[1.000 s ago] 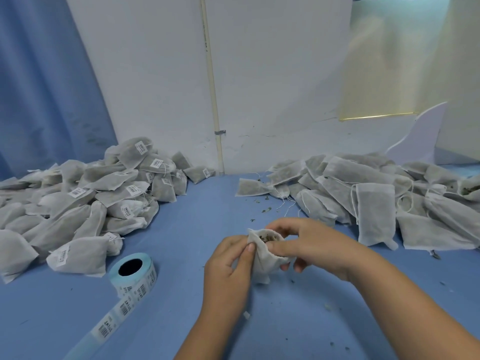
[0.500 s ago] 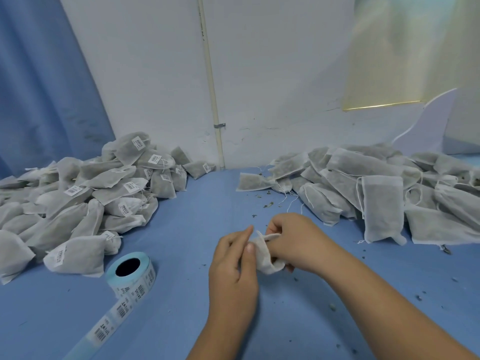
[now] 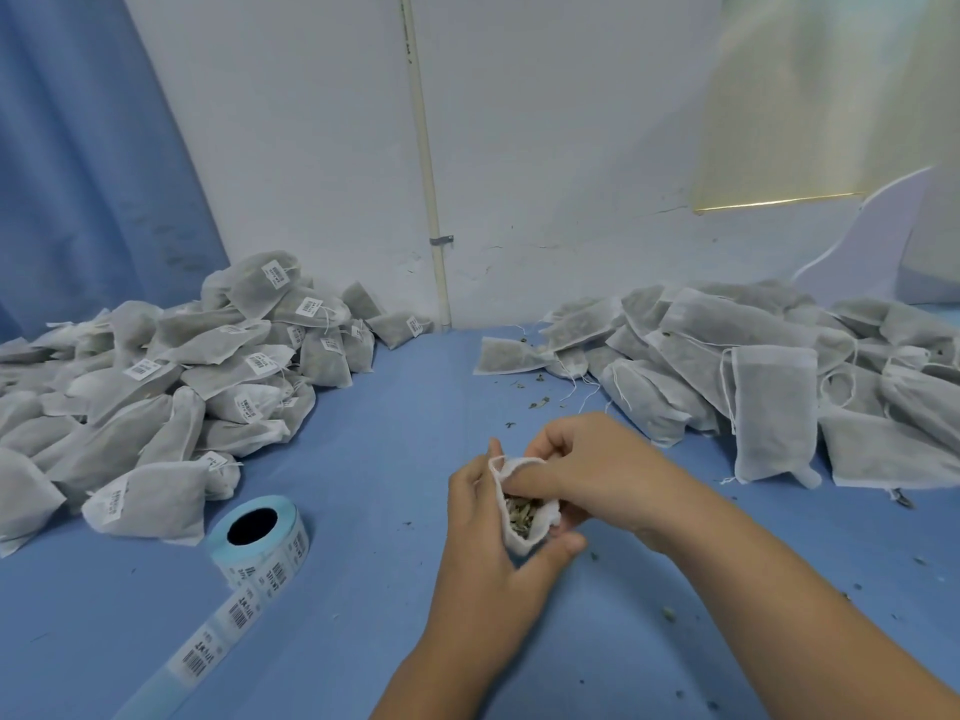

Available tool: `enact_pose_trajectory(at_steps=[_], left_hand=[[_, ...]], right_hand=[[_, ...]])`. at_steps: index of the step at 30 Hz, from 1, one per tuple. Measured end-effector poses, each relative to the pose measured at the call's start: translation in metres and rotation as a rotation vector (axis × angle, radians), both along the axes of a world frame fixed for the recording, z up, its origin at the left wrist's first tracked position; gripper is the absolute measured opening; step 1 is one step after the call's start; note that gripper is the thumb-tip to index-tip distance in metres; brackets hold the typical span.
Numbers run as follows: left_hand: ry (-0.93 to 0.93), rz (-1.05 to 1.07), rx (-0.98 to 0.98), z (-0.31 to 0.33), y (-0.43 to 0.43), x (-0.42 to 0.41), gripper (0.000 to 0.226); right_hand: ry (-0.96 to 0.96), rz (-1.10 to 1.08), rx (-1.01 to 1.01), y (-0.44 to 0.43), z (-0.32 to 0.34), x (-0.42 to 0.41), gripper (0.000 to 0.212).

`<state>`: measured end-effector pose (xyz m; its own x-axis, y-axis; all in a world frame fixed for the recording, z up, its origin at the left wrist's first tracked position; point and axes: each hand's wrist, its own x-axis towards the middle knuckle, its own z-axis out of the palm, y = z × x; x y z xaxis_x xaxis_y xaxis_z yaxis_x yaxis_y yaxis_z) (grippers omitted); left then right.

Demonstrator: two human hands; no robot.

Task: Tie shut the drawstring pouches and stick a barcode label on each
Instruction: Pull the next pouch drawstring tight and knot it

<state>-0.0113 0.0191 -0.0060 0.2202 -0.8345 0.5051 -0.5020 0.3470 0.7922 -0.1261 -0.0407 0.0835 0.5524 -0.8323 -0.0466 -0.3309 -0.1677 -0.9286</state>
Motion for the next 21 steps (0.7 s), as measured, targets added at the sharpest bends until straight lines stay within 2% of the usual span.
enact_pose_trajectory(at_steps=[4,6,8,11,14,18,21], left_hand=[[0.241,-0.057,-0.025,0.012,0.003,-0.004,0.038],[0.397,-0.078,-0.017,0.013,0.007,-0.005,0.041],[0.598,-0.096,0.028,0.014,0.007,0.001,0.042],[0.877,-0.258,0.153,0.019,0.009,0.014,0.045],[0.957,-0.403,0.233,0.022,0.011,0.019,0.055],[0.94,-0.475,0.318,0.02,0.011,0.021,0.053],[0.915,-0.546,0.381,0.02,0.011,0.024,0.058]], right_hand=[[-0.062,0.116,0.037,0.0,0.011,-0.007,0.027],[-0.041,0.144,0.01,0.0,0.017,-0.012,0.024],[-0.022,0.084,-0.074,-0.001,0.019,-0.016,0.019],[-0.062,-0.008,-0.146,-0.004,0.015,-0.014,0.011],[-0.001,0.102,-0.201,-0.003,0.01,-0.01,0.012],[0.181,0.356,-0.216,0.003,0.005,-0.009,0.021],[0.186,0.378,-0.206,0.0,0.004,-0.012,0.016]])
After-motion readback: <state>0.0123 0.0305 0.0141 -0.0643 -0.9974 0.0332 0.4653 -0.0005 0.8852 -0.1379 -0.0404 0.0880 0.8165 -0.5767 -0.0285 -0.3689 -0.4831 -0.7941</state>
